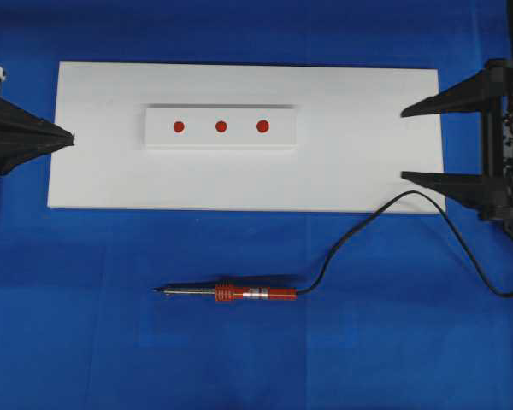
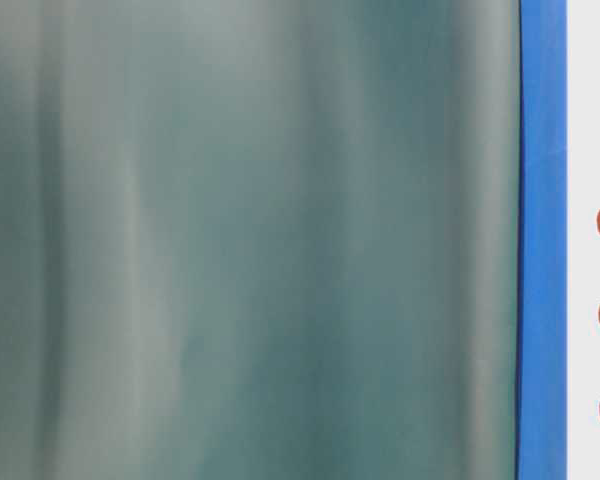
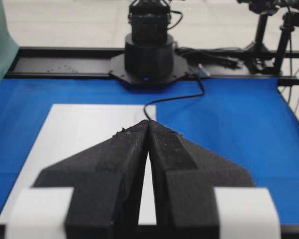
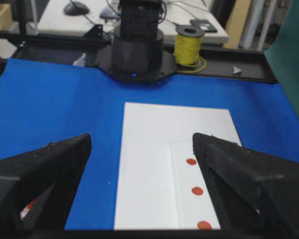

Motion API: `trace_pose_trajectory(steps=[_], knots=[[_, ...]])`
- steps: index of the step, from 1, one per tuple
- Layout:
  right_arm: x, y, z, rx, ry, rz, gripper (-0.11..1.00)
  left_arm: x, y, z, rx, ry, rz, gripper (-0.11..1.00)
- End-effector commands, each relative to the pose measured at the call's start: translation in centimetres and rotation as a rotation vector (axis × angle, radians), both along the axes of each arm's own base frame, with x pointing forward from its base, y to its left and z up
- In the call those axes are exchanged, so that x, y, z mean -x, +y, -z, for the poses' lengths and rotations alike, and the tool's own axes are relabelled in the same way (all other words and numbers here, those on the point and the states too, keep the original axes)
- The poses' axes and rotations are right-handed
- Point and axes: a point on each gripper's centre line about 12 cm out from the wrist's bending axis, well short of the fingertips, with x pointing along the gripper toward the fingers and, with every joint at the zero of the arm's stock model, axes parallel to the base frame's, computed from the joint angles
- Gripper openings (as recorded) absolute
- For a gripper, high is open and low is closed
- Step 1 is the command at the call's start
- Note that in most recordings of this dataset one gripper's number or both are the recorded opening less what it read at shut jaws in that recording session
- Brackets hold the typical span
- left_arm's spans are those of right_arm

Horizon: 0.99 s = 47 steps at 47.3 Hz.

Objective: Touch the tip of the soldering iron to the mark.
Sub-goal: 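Move the right gripper down toward the red soldering iron handle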

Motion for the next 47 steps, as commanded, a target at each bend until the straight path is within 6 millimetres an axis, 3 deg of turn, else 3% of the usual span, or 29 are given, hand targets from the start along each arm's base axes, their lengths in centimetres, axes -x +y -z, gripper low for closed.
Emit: trace_pose_trajectory(steps=[1,12,25,47], knots=[[-1.3,0.0,-1.3,-0.006,-0.02,0.002,0.95,-0.2,-0.1,-0.5,-0.001,-0.012,0.003,0.02],[-5.0,0.4,-1.6,-0.009,0.037,-0.013,0.95,-0.2,-0.1,-0.5,0.0,-0.009,0.004,0.02],[-9.0,3.5,-1.4,-0.027,0.12,-0.108,0.95,-0.3,-0.1,-0.4,0.0,-0.008,0.004,0.02],[-15.1,8.1,2.1,-0.09,0.372,-0.197,0.95,-0.2,-0.1,-0.3,0.0,-0.005,0.004,0.02]])
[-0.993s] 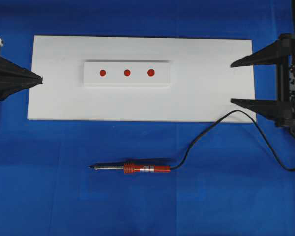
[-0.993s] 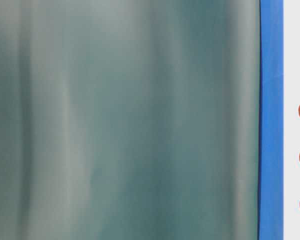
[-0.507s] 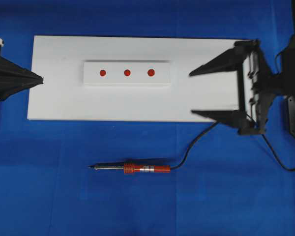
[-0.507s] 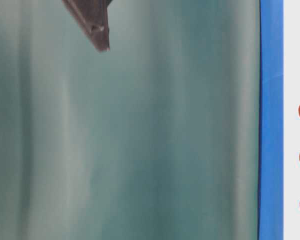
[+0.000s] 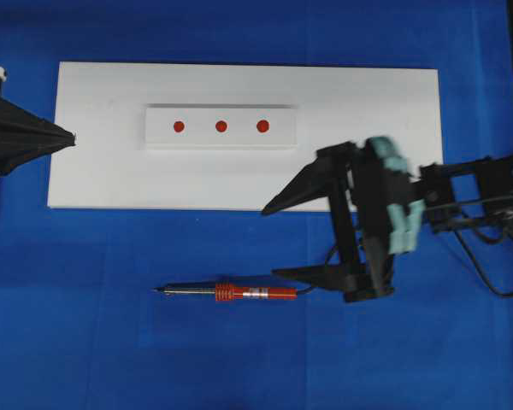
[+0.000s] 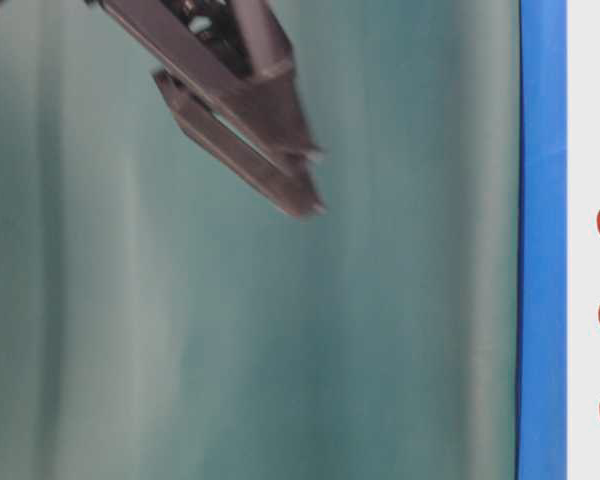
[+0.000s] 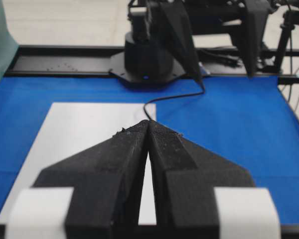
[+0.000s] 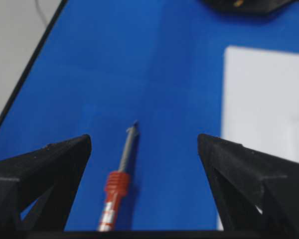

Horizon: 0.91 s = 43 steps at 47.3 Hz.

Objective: Touch the tip of the soldering iron to the mark.
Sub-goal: 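Move the right gripper down toward the red soldering iron handle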

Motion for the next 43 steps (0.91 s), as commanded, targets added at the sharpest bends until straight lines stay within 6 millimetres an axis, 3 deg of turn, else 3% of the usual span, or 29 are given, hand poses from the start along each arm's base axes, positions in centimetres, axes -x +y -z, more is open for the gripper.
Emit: trace_pose_trajectory(steps=[1,23,36,43], knots=[[-1.3,0.7,-0.6,-0.014,0.018,-0.011,0.95,-0.1,-0.1,-0.4,0.0,-0.011,0.004,0.02],[-5.0,2.9,7.5,-0.046,0.321,-0.019,0.95,0.0,-0.1,-0.3,0.0,-0.011,0.004,0.02],[-5.7,4.7,11.2,-0.053,0.406,-0.036,0.94,0.0,0.0,-0.2,0.0,-0.009,0.002,0.02],[-5.6,4.7,13.0,-0.074,0.452,-0.011,0.94,0.0,-0.1,-0.1,0.0,-0.005,0.004,0.02]])
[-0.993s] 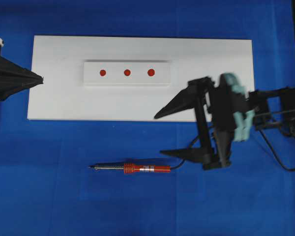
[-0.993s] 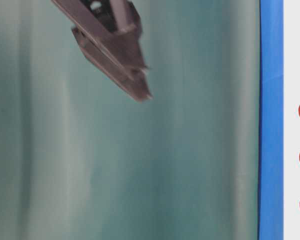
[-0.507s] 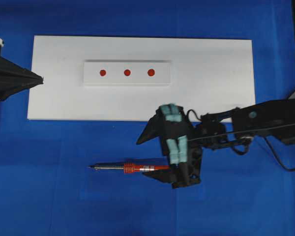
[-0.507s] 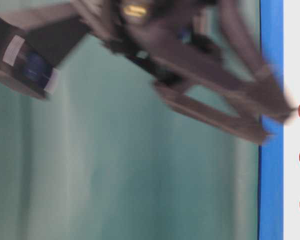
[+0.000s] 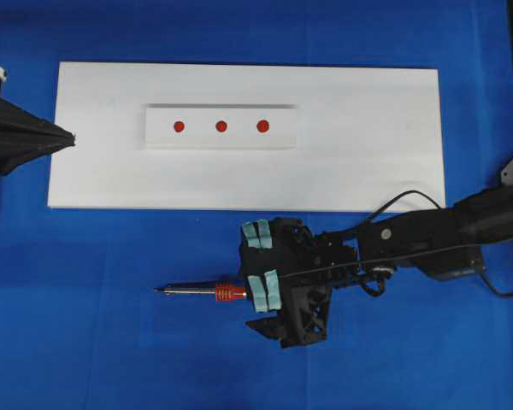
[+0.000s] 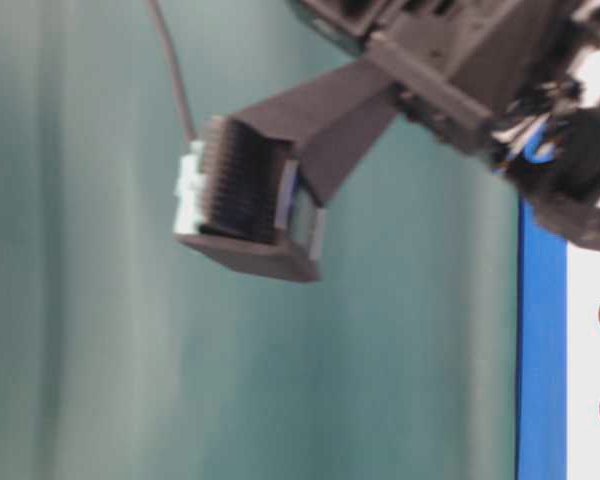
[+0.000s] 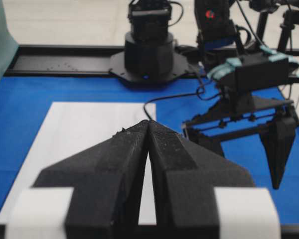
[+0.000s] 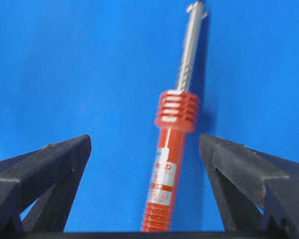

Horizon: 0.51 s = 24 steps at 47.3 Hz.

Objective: Touch the tip of the soldering iron to the mark.
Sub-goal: 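Move the right gripper down toward the red soldering iron handle, then close the right gripper on the red handle of the soldering iron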

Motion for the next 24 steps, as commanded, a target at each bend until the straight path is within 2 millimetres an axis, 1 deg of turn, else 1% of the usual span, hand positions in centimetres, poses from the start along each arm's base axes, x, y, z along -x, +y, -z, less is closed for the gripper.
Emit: trace_pose_trajectory(steps=[1,10,14,24], knots=[[-0.5,0.0,-0.4,-0.017,-0.012,0.018,0.94,-0.1,-0.1,-0.2,0.002,-0.006,0.003,0.02],[-0.6,0.0,2.0,-0.01,0.039,0.027,0.94,-0.1,-0.1,0.0,0.002,0.0,0.003,0.02],[-0.7,0.0,2.6,-0.007,0.053,0.028,0.92,-0.1,-0.1,0.1,0.0,0.005,0.004,0.02],[-0.7,0.1,2.6,-0.009,0.047,0.03,0.89,-0.1,-0.1,0.1,0.0,0.003,0.004,0.02]])
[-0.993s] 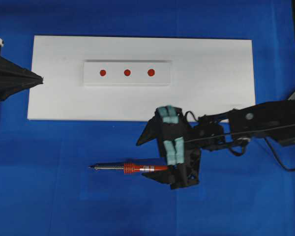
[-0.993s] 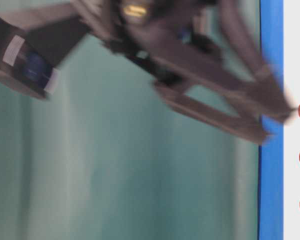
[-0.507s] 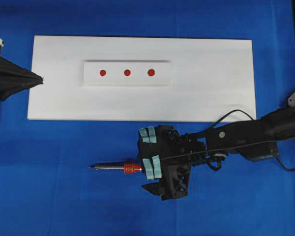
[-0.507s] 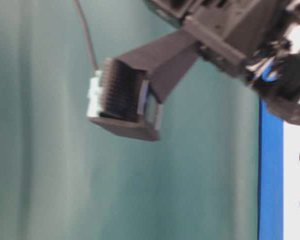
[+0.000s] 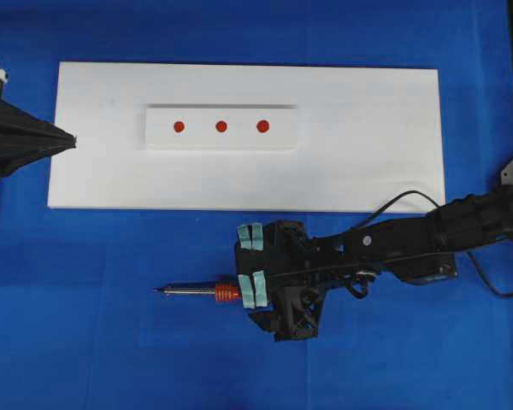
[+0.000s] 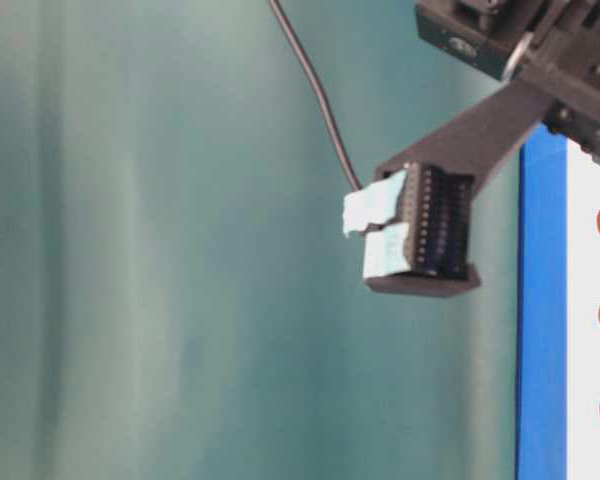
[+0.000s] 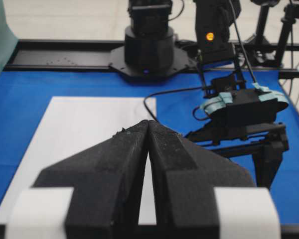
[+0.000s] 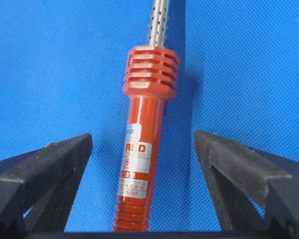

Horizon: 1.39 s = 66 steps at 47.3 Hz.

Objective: Touch the tip of the soldering iron to the mark.
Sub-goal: 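Close the right gripper on the red handle of the soldering iron, then lift the soldering iron with the right gripper and carry it above the dots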

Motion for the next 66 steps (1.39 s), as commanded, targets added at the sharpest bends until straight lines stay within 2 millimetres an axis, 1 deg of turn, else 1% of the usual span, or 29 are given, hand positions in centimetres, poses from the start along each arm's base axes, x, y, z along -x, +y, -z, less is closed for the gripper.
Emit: trace_pose_trajectory(steps=[1,5,7,9,12,15,16,19,21,25,28,35,41,47,55,66], knots=[[-0.6,0.3,-1.3,-0.012,-0.041,0.002,0.89,-0.2,-0.1,-0.4,0.0,-0.011,0.004,0.02],[-0.8,0.3,-1.5,-0.009,-0.06,0.002,0.87,-0.1,0.0,-0.4,0.0,-0.011,0.002,0.02],[-0.9,0.3,-1.5,-0.007,-0.066,0.001,0.84,-0.1,-0.1,-0.4,0.0,-0.012,0.004,0.02],[-1.0,0.3,-1.7,-0.006,-0.073,0.0,0.75,-0.1,-0.1,-0.4,0.0,-0.012,0.004,0.02],[-1.0,0.2,-1.8,-0.006,-0.076,0.0,0.58,-0.1,0.0,-0.5,0.0,-0.014,0.002,0.02],[-1.0,0.2,-2.1,-0.008,-0.083,0.0,0.39,-0.1,-0.1,-0.5,0.002,-0.014,0.003,0.02],[-1.0,0.2,-2.2,-0.008,-0.086,0.001,0.3,-0.1,-0.1,-0.5,0.0,-0.014,0.004,0.02],[-1.0,0.2,-2.7,-0.011,-0.095,0.001,0.14,-0.1,0.0,-0.5,0.0,-0.014,0.002,0.02],[-1.0,0.2,-2.8,-0.012,-0.1,0.001,0.08,-0.1,0.0,-0.4,0.0,-0.012,0.002,0.02],[-1.0,0.2,-3.2,-0.016,-0.103,0.002,0.07,-0.1,-0.1,-0.5,0.0,-0.015,0.004,0.02],[-1.0,0.1,-3.9,-0.02,-0.111,0.003,0.07,-0.1,-0.1,-0.5,0.0,-0.014,0.004,0.02],[-0.6,0.0,-6.7,-0.037,-0.129,-0.005,0.07,-0.1,-0.1,-0.5,0.0,-0.015,0.004,0.02],[0.0,-0.4,-10.1,-0.054,-0.15,-0.015,0.07,-0.1,-0.1,-0.5,0.002,-0.014,0.003,0.02],[0.7,-0.9,-12.7,-0.067,-0.145,-0.023,0.07,-0.1,-0.1,-0.5,0.003,-0.014,0.003,0.02],[1.2,-1.6,-15.3,-0.076,-0.109,-0.033,0.07,-0.1,-0.1,-0.5,0.003,-0.015,0.003,0.02],[1.3,-2.0,-19.3,-0.026,-0.093,-0.067,0.07,-0.1,0.0,-0.6,0.002,-0.018,0.002,0.02]])
